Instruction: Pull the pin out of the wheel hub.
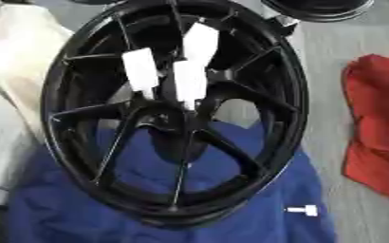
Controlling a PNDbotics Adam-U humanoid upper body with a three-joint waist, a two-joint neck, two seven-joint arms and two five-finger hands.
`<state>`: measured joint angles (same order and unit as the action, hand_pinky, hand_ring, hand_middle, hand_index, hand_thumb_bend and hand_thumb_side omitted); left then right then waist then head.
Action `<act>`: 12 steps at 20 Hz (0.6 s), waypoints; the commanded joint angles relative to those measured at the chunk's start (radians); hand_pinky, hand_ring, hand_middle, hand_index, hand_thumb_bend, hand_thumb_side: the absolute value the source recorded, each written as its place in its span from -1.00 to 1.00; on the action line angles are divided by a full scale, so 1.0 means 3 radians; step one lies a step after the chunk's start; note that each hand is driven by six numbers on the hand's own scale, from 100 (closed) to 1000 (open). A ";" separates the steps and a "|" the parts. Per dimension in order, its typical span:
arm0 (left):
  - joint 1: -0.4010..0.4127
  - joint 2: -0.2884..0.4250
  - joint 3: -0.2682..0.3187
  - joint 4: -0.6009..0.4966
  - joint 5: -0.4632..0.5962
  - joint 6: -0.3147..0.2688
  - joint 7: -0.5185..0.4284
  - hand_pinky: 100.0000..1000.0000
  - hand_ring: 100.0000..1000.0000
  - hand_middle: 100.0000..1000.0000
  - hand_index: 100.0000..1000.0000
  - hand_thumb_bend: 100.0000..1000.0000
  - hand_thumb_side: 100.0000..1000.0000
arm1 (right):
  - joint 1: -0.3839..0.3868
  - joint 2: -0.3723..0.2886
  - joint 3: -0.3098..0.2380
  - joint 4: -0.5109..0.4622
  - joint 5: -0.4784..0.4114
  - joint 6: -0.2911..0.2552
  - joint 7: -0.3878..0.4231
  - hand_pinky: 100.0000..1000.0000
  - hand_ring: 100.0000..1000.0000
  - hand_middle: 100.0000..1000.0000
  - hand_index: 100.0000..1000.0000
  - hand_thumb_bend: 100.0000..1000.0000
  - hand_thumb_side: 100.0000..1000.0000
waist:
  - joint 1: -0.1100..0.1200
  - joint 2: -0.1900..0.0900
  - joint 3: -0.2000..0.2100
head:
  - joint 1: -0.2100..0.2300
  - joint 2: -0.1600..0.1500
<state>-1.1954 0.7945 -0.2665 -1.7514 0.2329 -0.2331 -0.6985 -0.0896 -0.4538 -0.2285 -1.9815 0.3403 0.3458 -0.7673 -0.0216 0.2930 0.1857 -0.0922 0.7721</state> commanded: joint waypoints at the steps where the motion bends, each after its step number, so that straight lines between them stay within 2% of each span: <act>1: -0.0033 0.0125 0.0066 -0.0027 -0.0006 -0.0008 0.0006 0.70 0.56 0.59 0.89 -1.00 -0.58 | -0.0012 -0.0098 -0.0030 -0.0062 0.0023 0.0466 -0.0466 0.44 0.38 0.49 0.54 -1.00 -0.18 | 0.0000 -0.0089 0.0005 | -0.0008 -0.0007; 9: -0.0005 0.0141 0.0055 -0.0029 -0.0003 -0.0017 -0.0002 0.69 0.55 0.56 0.88 -1.00 -0.56 | -0.0019 -0.0106 -0.0028 -0.0062 0.0035 0.0461 -0.0466 0.44 0.39 0.49 0.54 -1.00 -0.18 | 0.0012 -0.0095 0.0003 | -0.0012 -0.0007; 12: 0.0007 0.0162 0.0019 -0.0063 0.0002 -0.0049 -0.0144 0.67 0.52 0.49 0.84 -1.00 -0.65 | -0.0017 -0.0110 -0.0028 -0.0062 0.0036 0.0461 -0.0466 0.44 0.38 0.49 0.54 -1.00 -0.18 | 0.0020 -0.0094 0.0009 | -0.0016 -0.0007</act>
<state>-1.1794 0.8076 -0.2685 -1.7573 0.2318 -0.2437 -0.7279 -0.0880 -0.4545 -0.2282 -1.9815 0.3415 0.3459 -0.7673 -0.0179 0.2888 0.1866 -0.0941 0.7721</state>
